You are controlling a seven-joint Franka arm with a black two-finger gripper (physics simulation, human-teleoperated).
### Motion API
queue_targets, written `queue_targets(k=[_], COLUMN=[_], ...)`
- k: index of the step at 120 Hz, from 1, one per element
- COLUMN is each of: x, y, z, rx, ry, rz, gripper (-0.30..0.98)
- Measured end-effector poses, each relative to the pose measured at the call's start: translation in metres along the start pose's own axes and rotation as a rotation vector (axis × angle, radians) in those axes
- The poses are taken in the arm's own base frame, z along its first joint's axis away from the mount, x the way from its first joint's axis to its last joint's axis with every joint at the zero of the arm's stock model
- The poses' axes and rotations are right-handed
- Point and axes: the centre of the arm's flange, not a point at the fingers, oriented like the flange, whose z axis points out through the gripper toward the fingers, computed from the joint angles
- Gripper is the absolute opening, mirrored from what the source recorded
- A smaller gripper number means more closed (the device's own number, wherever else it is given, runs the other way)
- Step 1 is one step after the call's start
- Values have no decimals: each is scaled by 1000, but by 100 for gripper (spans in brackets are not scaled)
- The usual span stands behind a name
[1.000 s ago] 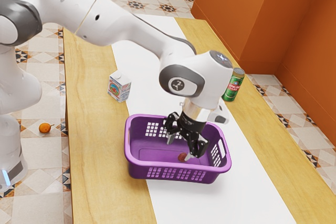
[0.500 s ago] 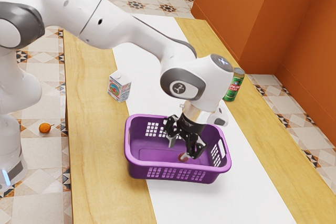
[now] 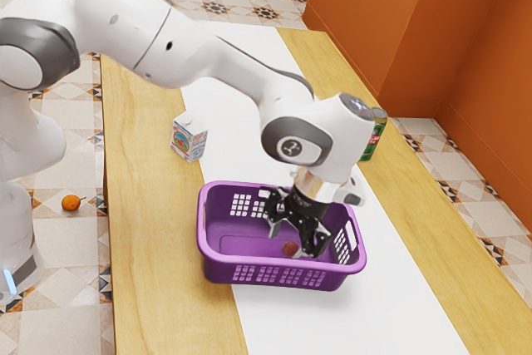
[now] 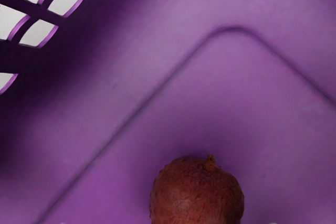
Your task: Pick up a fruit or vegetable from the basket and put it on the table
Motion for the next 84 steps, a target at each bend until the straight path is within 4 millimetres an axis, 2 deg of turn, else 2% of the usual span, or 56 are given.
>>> queue_targets(k=[18, 33, 63, 84], x=[5, 18, 20, 21], y=[1, -2, 1, 3], z=[1, 10, 16, 13], rx=[0, 0, 2, 0], ry=[4, -11, -18, -12], rz=[0, -24, -8, 12], gripper=[45, 45, 44, 35])
